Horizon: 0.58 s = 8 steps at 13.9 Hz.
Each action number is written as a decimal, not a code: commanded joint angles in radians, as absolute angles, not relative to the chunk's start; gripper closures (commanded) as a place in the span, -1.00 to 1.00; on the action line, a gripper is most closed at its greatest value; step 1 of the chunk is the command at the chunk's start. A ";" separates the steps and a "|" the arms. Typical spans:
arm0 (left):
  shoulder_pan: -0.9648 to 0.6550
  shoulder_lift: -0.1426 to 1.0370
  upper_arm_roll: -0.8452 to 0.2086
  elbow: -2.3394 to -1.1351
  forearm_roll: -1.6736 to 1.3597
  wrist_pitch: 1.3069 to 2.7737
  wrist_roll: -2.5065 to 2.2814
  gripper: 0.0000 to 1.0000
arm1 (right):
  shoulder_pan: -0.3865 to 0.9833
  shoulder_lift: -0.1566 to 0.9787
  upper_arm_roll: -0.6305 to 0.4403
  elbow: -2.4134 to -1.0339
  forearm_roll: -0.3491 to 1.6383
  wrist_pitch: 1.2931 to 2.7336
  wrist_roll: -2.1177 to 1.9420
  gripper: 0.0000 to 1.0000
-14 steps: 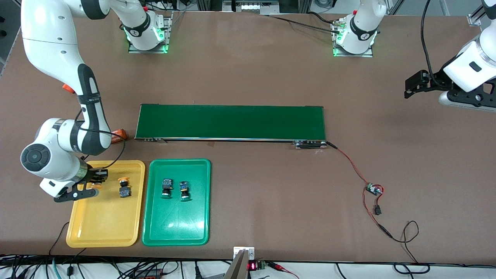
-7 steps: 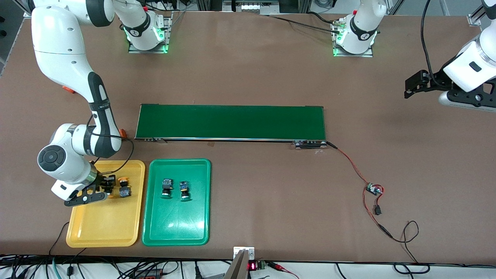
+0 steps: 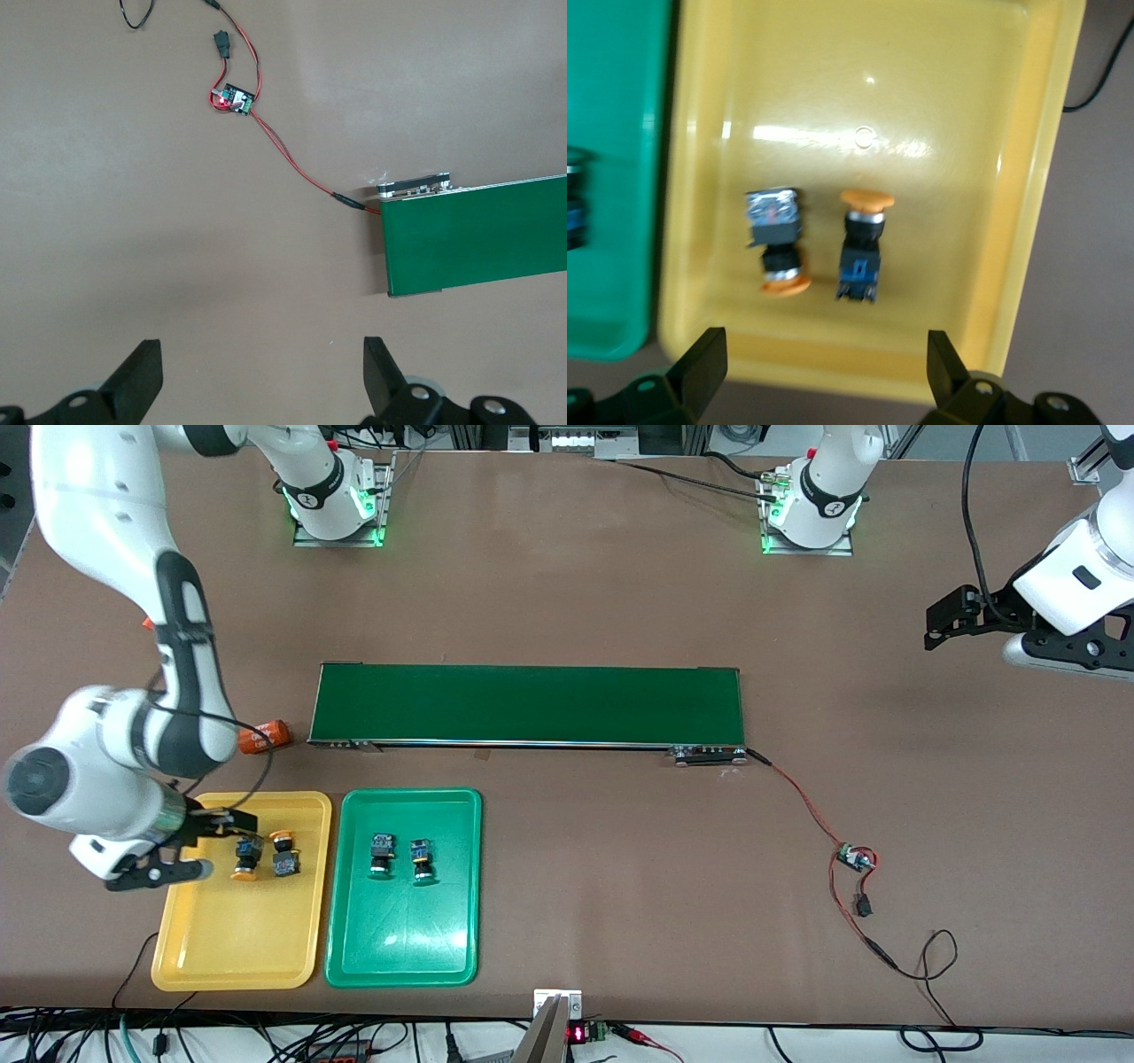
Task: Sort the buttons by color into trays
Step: 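Open the right gripper to release the yellow button in the tray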
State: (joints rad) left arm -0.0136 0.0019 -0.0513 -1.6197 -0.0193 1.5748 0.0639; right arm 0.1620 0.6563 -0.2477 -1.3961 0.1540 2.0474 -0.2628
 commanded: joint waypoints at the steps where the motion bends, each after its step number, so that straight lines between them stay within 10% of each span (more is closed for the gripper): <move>1: -0.018 -0.014 -0.049 -1.634 -0.020 1.586 0.063 -1.00 | 0.163 0.549 -0.242 -1.404 0.172 1.909 -0.247 -1.00; 8: -0.018 -0.014 -0.049 -1.634 -0.020 1.588 0.063 -1.00 | 0.184 0.477 -0.249 -1.216 0.115 1.455 -0.051 -1.00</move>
